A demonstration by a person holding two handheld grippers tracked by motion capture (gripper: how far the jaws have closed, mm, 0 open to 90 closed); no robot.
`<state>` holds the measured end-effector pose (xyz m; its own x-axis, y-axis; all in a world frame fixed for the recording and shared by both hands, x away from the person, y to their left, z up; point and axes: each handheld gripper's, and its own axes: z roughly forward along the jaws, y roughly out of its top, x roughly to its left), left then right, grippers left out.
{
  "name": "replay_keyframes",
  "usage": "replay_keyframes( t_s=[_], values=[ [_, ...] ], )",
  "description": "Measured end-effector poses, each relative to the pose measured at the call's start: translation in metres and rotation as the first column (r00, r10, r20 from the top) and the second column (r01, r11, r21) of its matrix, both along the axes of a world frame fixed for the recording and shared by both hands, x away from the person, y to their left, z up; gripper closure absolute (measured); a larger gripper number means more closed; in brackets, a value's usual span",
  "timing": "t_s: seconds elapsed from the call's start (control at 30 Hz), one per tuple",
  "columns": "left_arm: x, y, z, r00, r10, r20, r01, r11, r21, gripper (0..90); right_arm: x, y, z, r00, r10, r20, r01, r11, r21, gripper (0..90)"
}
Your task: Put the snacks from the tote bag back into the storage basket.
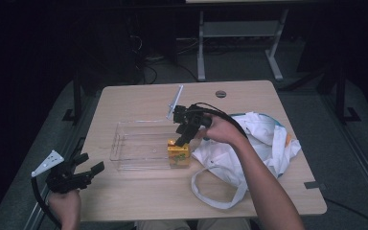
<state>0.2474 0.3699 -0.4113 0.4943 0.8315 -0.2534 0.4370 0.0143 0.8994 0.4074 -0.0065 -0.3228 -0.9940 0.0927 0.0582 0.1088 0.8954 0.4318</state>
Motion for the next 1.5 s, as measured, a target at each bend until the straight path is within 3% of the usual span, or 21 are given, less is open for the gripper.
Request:
replay_keyframes(
  t_s=[1.5],
  values=[
    [0.001, 0.000, 0.000, 1.0000, -0.004, -0.002, 0.004, 1.0000, 0.002, 12.5, 0.003, -0.026, 0.006, 0.9987, -0.050, 0.011, 0.050, 0.998, 0.028, 44.9]
  ],
)
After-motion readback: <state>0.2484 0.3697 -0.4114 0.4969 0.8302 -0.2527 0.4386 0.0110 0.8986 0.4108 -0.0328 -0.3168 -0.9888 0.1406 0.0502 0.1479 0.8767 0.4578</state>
